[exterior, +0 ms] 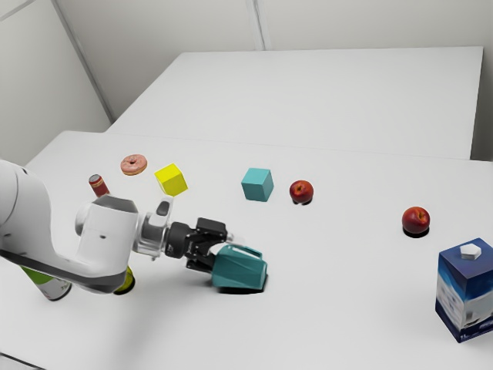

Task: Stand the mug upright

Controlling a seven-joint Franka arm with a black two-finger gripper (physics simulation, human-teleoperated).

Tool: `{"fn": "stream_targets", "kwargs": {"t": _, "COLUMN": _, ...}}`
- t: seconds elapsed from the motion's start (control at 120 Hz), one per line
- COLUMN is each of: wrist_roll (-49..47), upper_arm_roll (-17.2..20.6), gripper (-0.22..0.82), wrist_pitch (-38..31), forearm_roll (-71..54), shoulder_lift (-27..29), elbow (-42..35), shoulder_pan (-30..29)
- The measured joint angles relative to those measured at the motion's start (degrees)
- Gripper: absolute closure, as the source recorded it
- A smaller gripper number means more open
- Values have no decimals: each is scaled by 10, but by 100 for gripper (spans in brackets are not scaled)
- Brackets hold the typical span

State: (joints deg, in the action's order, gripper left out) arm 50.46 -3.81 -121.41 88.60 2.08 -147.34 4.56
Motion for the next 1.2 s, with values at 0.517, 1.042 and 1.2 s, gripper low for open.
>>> {"fn": "stream_targets", "kwargs": {"t": 0.517, "wrist_roll": 27, "upper_arm_roll": 6, "gripper": 75, "wrist_pitch": -13, "forearm_roll": -5, "shoulder_lift": 6, "elbow": 19, "shoulder_pan": 1}}
{"fn": "stream_targets", "kwargs": {"t": 1.042, "wrist_roll": -135, "upper_arm_roll": 49, "gripper": 79, "wrist_pitch": 14, "forearm_roll": -801, "shoulder_lift": 20, "elbow": 258, "shoulder_pan": 38}}
{"fn": "stream_targets", "kwargs": {"t": 1.2, "wrist_roll": -231, "upper_arm_roll": 54, "gripper": 79, "wrist_pitch": 10, "forearm_roll": -900, "shoulder_lift": 13, "elbow": 248, "shoulder_pan": 43}}
